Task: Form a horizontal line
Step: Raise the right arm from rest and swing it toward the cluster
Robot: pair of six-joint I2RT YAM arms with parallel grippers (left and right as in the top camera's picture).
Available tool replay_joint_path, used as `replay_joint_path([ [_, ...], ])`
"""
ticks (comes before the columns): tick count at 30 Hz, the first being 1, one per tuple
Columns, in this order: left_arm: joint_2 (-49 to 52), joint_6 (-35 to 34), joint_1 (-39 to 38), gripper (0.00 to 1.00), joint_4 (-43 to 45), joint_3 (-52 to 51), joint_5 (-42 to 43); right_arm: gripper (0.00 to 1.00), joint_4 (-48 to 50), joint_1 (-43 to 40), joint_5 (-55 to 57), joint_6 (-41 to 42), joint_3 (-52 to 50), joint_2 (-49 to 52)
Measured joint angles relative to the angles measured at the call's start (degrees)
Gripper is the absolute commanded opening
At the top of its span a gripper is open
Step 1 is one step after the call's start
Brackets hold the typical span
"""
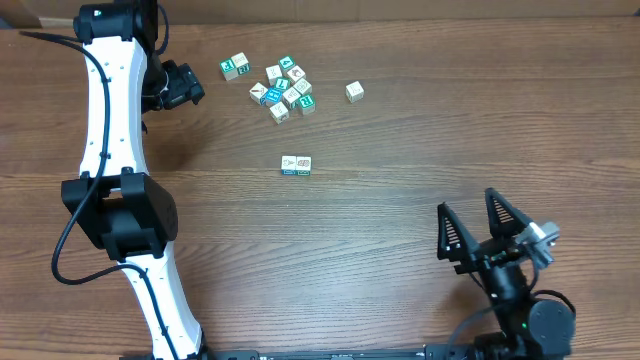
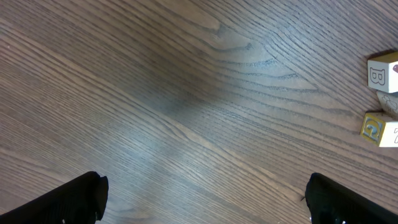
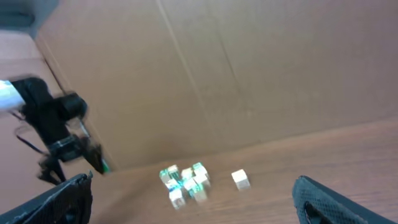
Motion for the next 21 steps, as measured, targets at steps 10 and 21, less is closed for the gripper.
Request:
replay_joint_path([
  [10, 0.0, -0.02, 0.0, 1.0, 0.02, 0.0, 0.2, 1.0, -30.14, -0.02, 1.42, -2.6, 37.7, 20.65],
  [21, 0.0, -0.02, 0.0, 1.0, 0.0, 0.0, 0.44, 1.0, -65.75, -0.04, -2.86, -4.57, 83.32, 57.92],
])
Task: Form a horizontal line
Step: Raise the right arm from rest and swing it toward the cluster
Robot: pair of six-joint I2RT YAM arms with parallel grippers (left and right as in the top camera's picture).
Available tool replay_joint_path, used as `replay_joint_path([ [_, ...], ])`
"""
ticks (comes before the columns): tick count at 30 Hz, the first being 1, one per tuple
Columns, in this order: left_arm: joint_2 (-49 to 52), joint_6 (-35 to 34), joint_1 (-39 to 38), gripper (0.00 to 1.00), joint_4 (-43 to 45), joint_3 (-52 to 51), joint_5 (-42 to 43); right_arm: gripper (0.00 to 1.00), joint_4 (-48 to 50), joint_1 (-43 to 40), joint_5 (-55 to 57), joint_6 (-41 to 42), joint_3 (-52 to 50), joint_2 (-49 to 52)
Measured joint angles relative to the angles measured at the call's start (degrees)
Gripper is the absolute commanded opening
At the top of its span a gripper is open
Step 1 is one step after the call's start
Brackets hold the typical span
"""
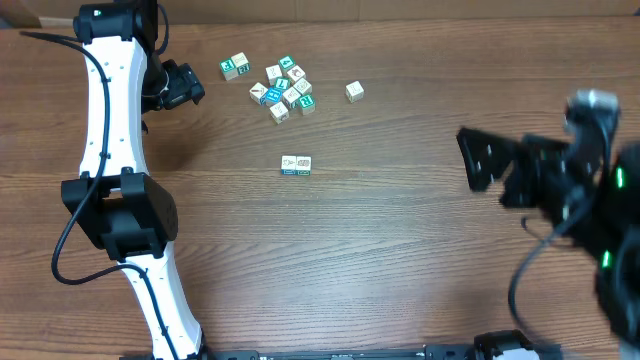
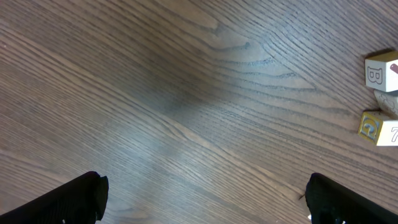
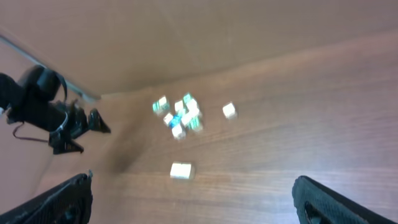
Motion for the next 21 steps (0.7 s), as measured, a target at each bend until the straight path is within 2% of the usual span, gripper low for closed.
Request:
replay_joint_path([
  [5, 0.0, 0.0, 0.0, 1.0, 0.04, 0.0, 0.07, 1.0, -1.77, 0.0, -5.68, -0.15, 12.98, 13.99],
  [8, 0.0, 0.0, 0.0, 1.0, 0.04, 0.0, 0.15, 1.0, 1.16, 0.0, -8.52, -0.11, 14.56, 18.78],
  [9, 0.0, -0.02, 0.0, 0.99, 0.04, 0.0, 0.15, 0.93, 1.7, 0.0, -9.46, -0.15, 14.69, 20.09],
  [10, 0.0, 0.0, 0.0, 1.0, 0.02, 0.0, 0.15, 0.67, 1.92, 0.0, -10.54, -0.2, 14.69, 21.64],
  [12, 0.0, -0.02, 0.0, 1.0, 0.04, 0.0, 0.15, 0.36, 1.33, 0.0, -12.35, -0.11, 14.71, 24.28],
  [13, 0.0, 0.0, 0.0, 1.0, 0.04, 0.0, 0.15, 0.25, 0.13, 0.02, -12.94, -0.11, 14.71, 25.64],
  [16, 0.0, 0.0, 0.0, 0.99, 0.02, 0.0, 0.15, 0.11, -3.1, 0.02, -13.57, 0.09, 14.71, 28.81],
  [21, 0.0, 0.0, 0.0, 1.0, 0.02, 0.0, 0.15, 0.1, -9.35, 1.51, -9.14, 0.09, 14.71, 33.31],
])
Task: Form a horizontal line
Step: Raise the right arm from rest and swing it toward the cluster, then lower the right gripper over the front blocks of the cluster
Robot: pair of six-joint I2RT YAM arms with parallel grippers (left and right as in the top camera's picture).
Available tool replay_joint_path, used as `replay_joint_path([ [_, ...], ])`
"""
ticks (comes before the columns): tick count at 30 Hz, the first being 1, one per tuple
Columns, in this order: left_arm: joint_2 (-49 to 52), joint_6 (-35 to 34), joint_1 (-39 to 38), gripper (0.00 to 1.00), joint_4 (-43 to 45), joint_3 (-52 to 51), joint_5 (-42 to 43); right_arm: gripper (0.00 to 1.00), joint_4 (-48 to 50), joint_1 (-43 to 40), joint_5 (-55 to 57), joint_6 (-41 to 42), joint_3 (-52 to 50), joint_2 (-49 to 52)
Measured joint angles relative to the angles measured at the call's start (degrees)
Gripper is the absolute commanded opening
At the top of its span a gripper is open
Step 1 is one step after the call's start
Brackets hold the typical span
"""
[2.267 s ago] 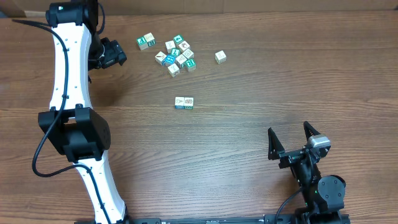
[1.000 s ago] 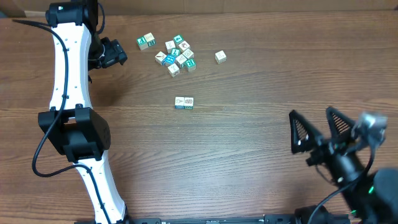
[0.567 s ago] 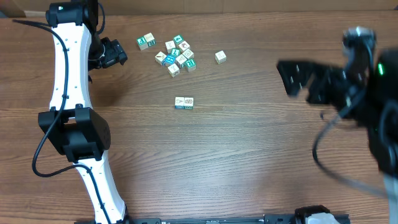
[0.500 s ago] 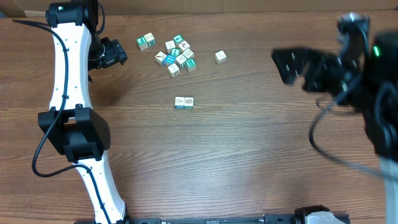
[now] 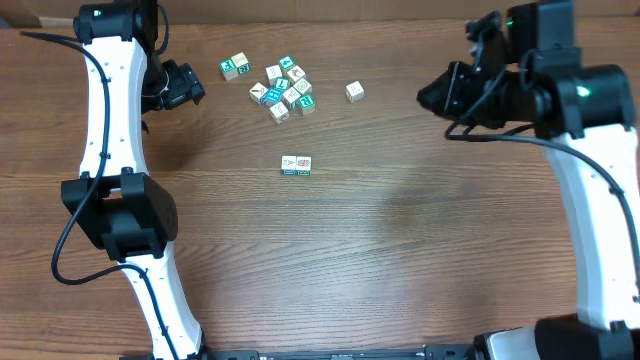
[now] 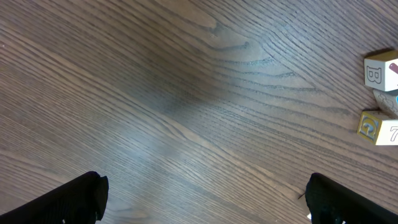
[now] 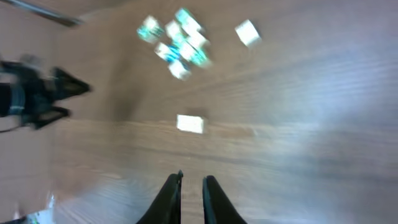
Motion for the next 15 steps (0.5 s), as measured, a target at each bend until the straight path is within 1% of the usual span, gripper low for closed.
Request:
replay_joint_path([
  [1, 0.0, 0.0, 0.0, 1.0, 0.0, 0.0, 0.0, 0.11, -0.66, 0.63, 1.18, 0.02, 0.0, 0.61],
  [4, 0.0, 0.0, 0.0, 1.0, 0.0, 0.0, 0.0, 0.24, -1.79, 3.58, 6.34, 0.63, 0.0, 2.97],
  [9, 0.0, 0.0, 0.0, 1.0, 0.0, 0.0, 0.0, 0.38, -0.66, 7.17, 11.21, 1.7, 1.38, 6.51],
  [13, 0.0, -0.02, 0.0, 0.99, 0.04, 0.0, -0.02, 0.56, -4.26, 7.21, 12.76, 1.62, 10.43, 10.91],
  [15, 0.0, 0.0, 0.0, 0.99, 0.04, 0.0, 0.0, 0.65, -6.47, 7.17, 13.35, 1.16, 17.25, 13.46],
])
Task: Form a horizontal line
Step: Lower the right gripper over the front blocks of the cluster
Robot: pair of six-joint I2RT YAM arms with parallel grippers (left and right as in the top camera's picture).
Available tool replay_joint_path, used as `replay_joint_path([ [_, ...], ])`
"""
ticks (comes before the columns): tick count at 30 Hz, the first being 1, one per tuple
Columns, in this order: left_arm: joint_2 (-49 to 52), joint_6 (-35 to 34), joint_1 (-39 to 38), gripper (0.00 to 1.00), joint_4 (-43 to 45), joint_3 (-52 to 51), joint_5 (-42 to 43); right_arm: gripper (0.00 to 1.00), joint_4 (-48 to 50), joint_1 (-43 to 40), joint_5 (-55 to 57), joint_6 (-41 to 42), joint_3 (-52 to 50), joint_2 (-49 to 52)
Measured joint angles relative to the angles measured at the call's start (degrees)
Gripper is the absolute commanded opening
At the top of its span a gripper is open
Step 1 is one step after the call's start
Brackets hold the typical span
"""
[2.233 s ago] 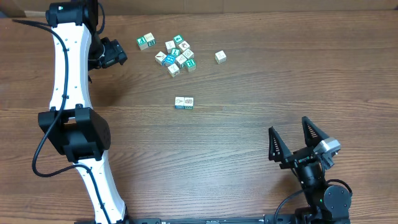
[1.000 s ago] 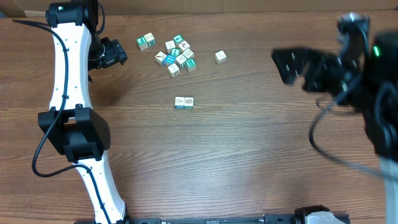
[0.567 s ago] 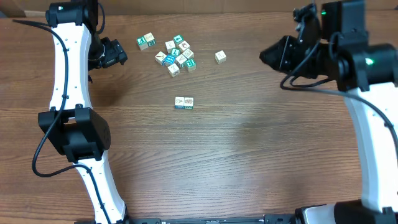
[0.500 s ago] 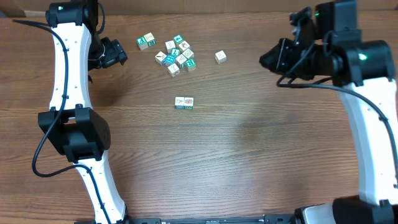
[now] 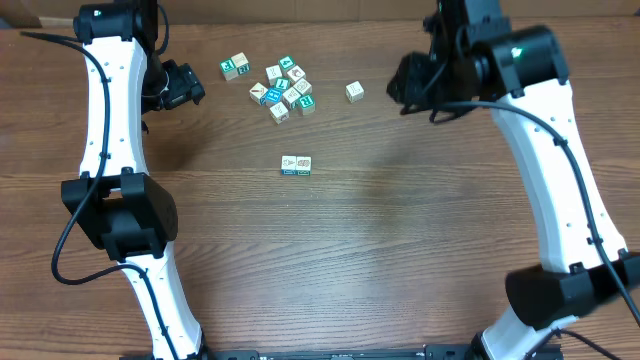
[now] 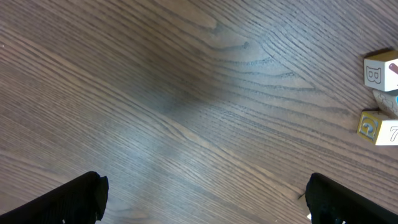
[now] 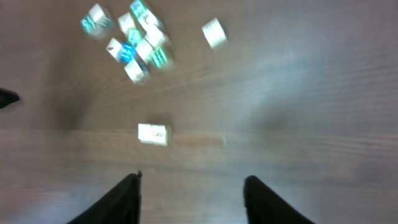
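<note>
Two wooden blocks [image 5: 296, 165] lie side by side mid-table, also seen as a pale pair [image 7: 153, 134]. A cluster of several blocks [image 5: 283, 88] sits behind them, with a lone block [image 5: 354, 92] to its right and another [image 5: 235, 66] to its left. My right gripper [image 5: 402, 86] hangs high, just right of the lone block, open and empty [image 7: 193, 190]. My left gripper [image 5: 190, 88] is left of the cluster, open [image 6: 202, 199] over bare wood. Two cluster blocks [image 6: 382, 73] show at that view's right edge.
The wooden table [image 5: 400, 250] stretches wide in front of the blocks. A cardboard wall runs along the far edge [image 5: 330, 8]. The left arm's white links [image 5: 115, 150] stand along the left side.
My right gripper has moved left, from the far right side to just right of the lone block, and its fingers stand wider apart than before. The left arm and the blocks are unchanged.
At first my right arm was folded low at the front right with its gripper open. Then it was raised over the right side. Then it was at the far right with fingers nearly together, and now it is open near the lone block. My left gripper stayed open and still.
</note>
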Motion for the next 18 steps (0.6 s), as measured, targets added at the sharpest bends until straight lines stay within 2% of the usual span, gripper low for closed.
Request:
replay_joint_path([
  [3, 0.0, 0.0, 0.0, 1.0, -0.02, 0.0, 0.0, 0.79, 0.2, 0.02, 0.31, -2.12, 6.56, 2.47],
  [8, 0.0, 0.0, 0.0, 1.0, -0.02, 0.0, 0.0, 0.8, 6.56, 1.03, 3.32, -7.23, 8.41, 5.77],
  [14, 0.0, 0.0, 0.0, 0.99, -0.04, 0.0, 0.0, 0.77, 11.76, 4.74, 5.77, -11.96, 8.46, 14.51],
  [18, 0.0, 0.0, 0.0, 1.0, -0.02, 0.0, 0.0, 0.78, 17.51, 7.41, 7.58, -15.43, 8.46, 19.1],
])
